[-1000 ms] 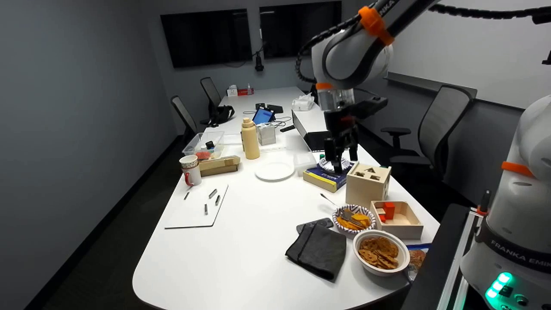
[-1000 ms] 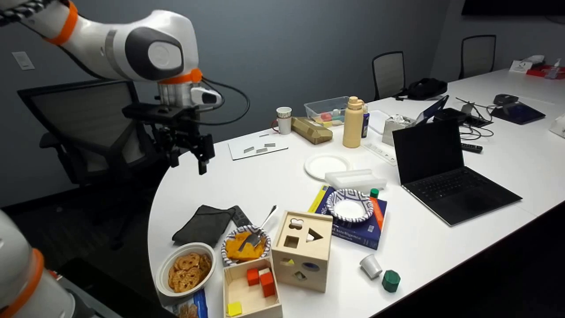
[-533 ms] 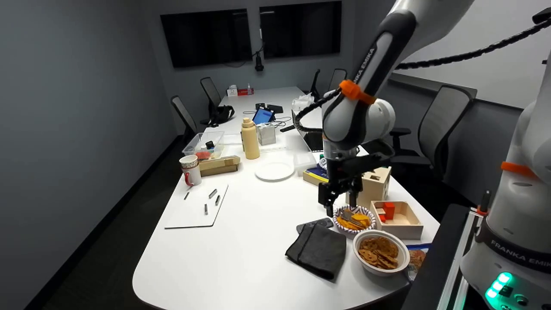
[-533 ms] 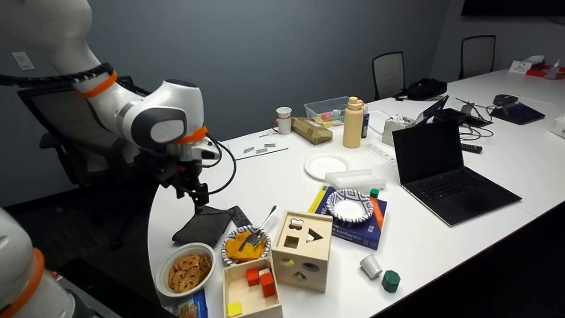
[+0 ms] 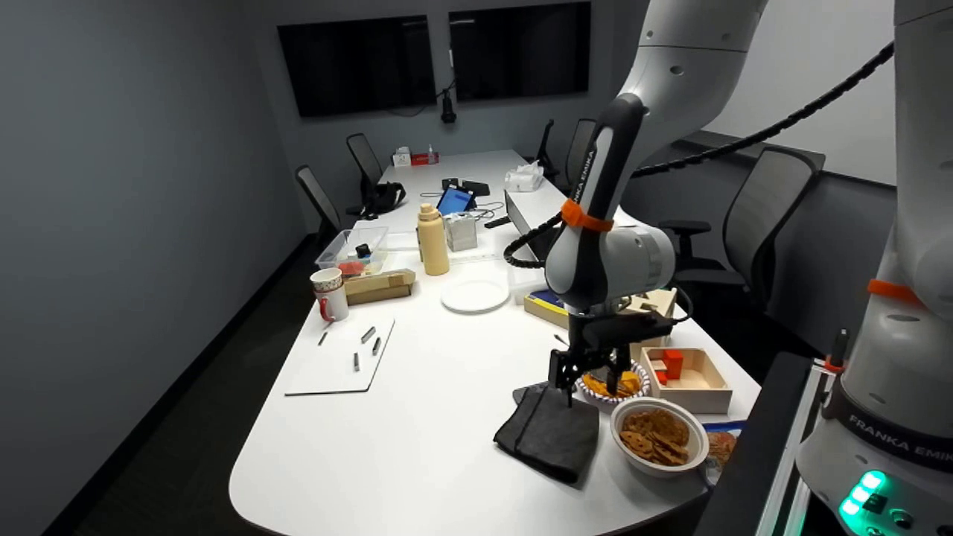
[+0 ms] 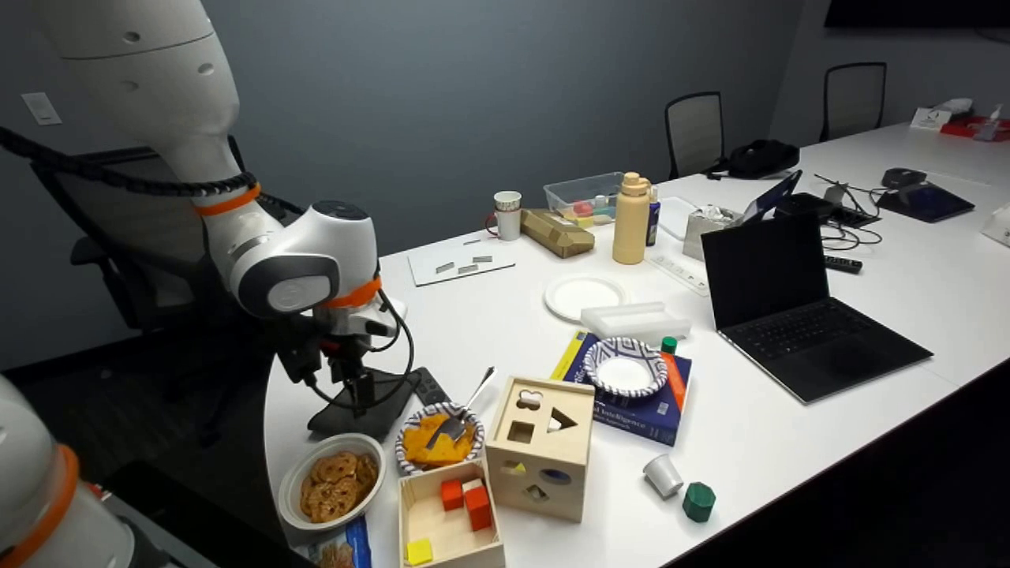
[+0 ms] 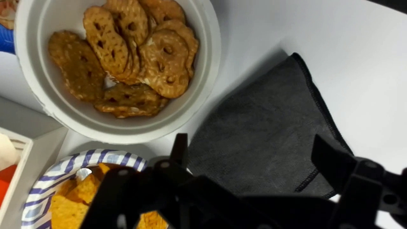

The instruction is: Fold the towel on the table

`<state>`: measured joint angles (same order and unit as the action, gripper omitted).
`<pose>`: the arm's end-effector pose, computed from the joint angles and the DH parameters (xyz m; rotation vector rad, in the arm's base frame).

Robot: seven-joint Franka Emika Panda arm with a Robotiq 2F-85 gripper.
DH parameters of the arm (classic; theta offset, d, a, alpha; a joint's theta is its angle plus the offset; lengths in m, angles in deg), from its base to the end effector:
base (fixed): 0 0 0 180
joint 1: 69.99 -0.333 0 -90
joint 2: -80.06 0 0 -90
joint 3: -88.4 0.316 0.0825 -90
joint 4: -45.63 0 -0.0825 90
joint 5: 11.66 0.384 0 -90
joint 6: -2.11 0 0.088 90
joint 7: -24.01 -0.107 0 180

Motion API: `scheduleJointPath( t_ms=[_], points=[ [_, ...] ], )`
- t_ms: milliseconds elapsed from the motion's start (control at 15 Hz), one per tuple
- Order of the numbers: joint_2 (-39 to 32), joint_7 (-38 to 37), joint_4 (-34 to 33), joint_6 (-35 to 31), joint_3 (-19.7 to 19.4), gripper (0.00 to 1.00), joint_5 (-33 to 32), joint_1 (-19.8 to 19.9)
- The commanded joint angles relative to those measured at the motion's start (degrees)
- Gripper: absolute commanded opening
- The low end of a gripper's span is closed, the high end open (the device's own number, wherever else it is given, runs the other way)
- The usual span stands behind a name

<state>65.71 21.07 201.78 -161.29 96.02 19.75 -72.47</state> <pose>0.3680 0.0421 0.1352 -2.9307 0.6145 0.2141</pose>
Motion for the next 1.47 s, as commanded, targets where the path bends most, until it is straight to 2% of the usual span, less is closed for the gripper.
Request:
scheduleJointPath(
  t_ms=[0, 400, 800, 1200, 1400],
  points=[
    [-4.5, 2.1, -2.3, -2.6, 1.8, 1.0, 3.8, 1.7],
    [-9.1, 2.5, -4.1, -6.2, 1.8, 1.0, 3.7, 3.7],
    [-12.5, 5.1, -6.6, -8.8, 4.9, 1.0, 3.9, 8.6],
    [-15.1, 7.0, -8.0, -8.6, 8.6, 1.0, 3.7, 13.8],
    [-16.8, 6.0, -9.2, -8.0, 7.7, 1.0, 2.4, 13.6]
  ],
)
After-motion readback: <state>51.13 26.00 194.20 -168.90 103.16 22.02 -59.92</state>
